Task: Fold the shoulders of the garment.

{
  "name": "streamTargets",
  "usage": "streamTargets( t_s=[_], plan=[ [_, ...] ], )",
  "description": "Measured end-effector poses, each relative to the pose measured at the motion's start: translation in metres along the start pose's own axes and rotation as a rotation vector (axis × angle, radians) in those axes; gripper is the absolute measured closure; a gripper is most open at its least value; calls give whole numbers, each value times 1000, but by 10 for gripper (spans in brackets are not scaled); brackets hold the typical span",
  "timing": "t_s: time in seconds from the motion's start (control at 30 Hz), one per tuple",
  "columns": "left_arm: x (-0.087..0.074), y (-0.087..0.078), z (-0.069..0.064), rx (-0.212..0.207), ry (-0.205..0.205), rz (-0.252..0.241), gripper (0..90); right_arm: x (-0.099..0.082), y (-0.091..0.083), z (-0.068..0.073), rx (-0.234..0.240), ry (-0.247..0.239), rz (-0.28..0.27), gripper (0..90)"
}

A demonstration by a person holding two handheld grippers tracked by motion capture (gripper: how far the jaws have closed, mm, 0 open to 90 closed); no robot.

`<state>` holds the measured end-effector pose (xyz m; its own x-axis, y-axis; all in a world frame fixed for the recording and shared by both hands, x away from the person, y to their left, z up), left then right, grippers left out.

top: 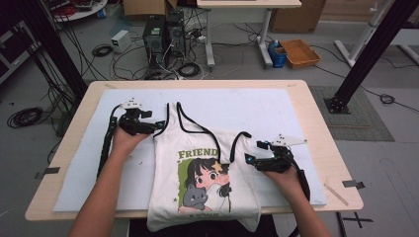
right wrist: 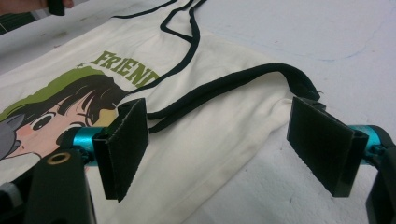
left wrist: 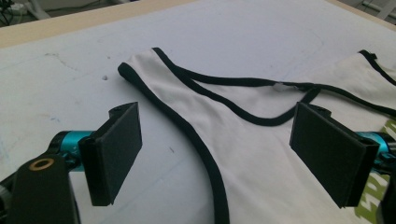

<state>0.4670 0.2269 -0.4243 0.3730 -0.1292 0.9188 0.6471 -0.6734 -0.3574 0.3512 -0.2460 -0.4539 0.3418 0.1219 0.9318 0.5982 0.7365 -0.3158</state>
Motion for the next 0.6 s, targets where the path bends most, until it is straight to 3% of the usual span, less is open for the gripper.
streamTargets(
  t_s=[0.1,0.23,0.27,0.37,0.47,0.6],
  plan=[
    [4,15,5,-7,-24,16,169,0,0,0,3,-1,0,213],
    [5,35,12,8,-43,63,169,0,1,0,10,3,9,213],
    [3,39,15,22,-51,53,169,0,1,0,10,2,9,213],
    [-5,47,21,43,-85,59,170,0,1,0,16,3,9,213],
    [-11,51,26,72,-83,92,169,0,1,-1,21,6,10,213],
    [-9,49,29,86,-93,58,171,0,1,-1,27,7,11,213]
  ],
)
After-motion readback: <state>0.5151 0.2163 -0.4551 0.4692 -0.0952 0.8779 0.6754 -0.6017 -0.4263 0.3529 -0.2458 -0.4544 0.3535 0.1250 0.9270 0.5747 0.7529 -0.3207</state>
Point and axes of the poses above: each handheld gripper's, and its own axes: y roughly forward along the jaws, x roughly out of its top, z roughly to its left, the point moved 1 cm from there along y, roughly forward along the jaws, and after that the axes turned 8 degrees about -z, right-handed, at the moved point
